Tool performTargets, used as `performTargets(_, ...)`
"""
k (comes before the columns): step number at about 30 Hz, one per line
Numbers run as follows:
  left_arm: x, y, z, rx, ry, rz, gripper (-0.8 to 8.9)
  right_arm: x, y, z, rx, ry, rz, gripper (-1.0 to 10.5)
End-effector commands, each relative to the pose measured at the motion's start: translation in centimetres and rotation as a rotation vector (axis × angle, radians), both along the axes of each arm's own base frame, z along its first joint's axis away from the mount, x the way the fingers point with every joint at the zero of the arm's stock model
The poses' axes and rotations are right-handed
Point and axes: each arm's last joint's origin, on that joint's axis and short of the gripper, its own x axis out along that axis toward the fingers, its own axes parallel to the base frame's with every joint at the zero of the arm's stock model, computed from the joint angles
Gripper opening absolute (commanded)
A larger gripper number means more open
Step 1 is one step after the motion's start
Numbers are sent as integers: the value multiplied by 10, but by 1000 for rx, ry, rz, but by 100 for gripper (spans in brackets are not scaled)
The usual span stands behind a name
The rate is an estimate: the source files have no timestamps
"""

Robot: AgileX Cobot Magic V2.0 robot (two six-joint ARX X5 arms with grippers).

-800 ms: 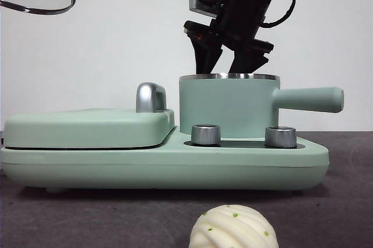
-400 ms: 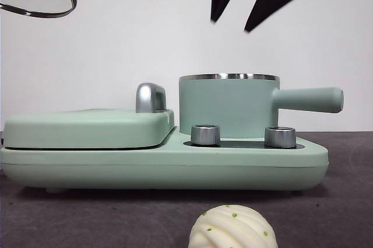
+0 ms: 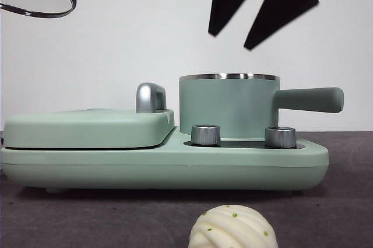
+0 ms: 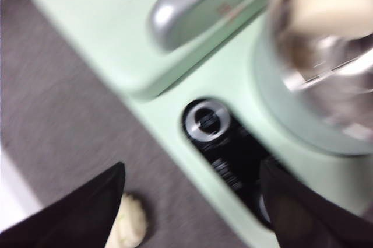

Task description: Put the buns in a small steamer

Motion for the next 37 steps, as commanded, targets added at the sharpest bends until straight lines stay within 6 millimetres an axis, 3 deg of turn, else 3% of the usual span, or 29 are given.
performTargets(1,1,0,8,-3,-44,-4,16,-20,2,-13,13,-38,90,360)
performTargets(7,1,0,8,-4,-44,-4,16,-51,2,-46,-35,-35,301,360)
performTargets(14,1,0,8,-6,-43,-2,16,-66,6,-78,-57,-18,376,455)
performTargets(22,1,0,8,-7,-42,-2,16,-64,11,-93,-48,-68,355,455)
performTargets(33,1,0,8,-7,-43,-2,16,-57,24,-124,-152,22,367,453)
performTargets(37,1,0,8,-7,-43,-2,16,-56,27,-136,-196,59,368,404)
